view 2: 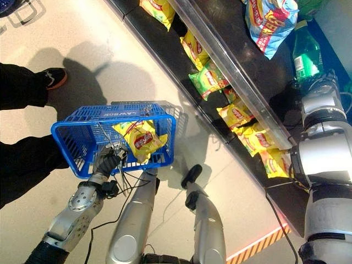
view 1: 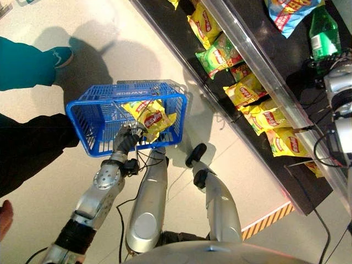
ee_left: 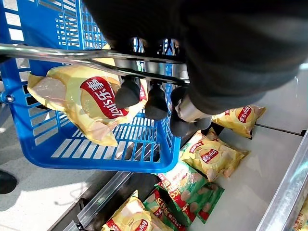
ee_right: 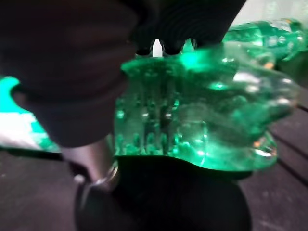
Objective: Pick up the snacks into the basket
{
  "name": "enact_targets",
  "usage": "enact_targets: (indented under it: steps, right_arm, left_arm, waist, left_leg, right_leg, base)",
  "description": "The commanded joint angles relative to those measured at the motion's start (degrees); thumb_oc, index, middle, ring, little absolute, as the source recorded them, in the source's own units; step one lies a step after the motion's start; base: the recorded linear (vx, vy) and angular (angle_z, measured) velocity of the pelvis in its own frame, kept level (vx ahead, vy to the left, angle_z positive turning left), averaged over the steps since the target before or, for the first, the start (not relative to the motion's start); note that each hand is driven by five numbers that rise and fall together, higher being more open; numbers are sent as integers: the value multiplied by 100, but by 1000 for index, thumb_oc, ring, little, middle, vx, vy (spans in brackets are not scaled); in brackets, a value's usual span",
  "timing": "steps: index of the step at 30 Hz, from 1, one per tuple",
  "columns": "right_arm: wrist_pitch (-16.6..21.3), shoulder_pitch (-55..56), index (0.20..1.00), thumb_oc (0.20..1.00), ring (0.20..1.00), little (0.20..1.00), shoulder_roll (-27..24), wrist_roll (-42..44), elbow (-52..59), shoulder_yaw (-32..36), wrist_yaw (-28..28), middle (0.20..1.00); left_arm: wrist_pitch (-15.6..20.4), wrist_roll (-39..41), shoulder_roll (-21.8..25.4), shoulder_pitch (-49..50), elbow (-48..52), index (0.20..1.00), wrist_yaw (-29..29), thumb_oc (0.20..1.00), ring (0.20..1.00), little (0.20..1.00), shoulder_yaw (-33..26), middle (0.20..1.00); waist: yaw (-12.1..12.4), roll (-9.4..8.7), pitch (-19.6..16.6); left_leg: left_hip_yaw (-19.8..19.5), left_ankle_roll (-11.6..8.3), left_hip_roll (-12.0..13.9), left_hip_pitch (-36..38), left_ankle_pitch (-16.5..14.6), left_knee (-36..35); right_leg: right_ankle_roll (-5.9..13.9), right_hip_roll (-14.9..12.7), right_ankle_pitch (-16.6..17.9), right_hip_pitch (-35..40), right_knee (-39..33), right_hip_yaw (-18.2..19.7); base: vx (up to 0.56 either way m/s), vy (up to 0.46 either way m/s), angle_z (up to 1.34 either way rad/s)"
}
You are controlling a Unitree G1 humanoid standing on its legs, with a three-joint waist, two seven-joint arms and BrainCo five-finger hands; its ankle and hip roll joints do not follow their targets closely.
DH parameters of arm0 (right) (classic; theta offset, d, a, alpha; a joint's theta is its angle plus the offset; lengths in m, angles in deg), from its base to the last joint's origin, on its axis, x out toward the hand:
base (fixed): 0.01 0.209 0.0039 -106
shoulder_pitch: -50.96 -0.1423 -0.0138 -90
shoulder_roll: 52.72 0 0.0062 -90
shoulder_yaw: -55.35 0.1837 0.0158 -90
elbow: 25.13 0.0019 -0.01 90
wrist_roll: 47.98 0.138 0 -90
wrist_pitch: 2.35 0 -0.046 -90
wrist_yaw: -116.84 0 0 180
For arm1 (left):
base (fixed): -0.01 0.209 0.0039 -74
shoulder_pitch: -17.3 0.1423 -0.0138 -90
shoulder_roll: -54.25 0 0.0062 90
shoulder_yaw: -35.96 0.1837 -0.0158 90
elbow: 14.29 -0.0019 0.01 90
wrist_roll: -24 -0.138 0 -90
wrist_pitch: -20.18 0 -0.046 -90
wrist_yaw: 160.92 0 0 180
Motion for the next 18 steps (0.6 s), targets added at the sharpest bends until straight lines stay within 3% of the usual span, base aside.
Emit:
enact_targets:
  steps: [1,18]
  right_arm:
    - [32,198,200,200,200,200,9,-225,-175,-521,-230,200]
    - [26,297,200,200,200,200,-35,-207,-231,-396,-265,200]
  left_arm:
    - [499,-45,-56,169,1195,200,159,200,200,200,209,200]
    - [506,-29,-64,169,1212,200,157,200,200,200,225,200]
  waist:
    - [65,418,-18]
    - [52,455,-18]
  left_leg:
    - [127,187,-122,128,-617,65]
    - [138,203,-136,163,-631,49]
  right_leg:
    - [459,-116,-9,-40,-13,445]
    - [459,-125,-38,-30,10,472]
  base:
    - [0,0,0]
    - [0,0,0]
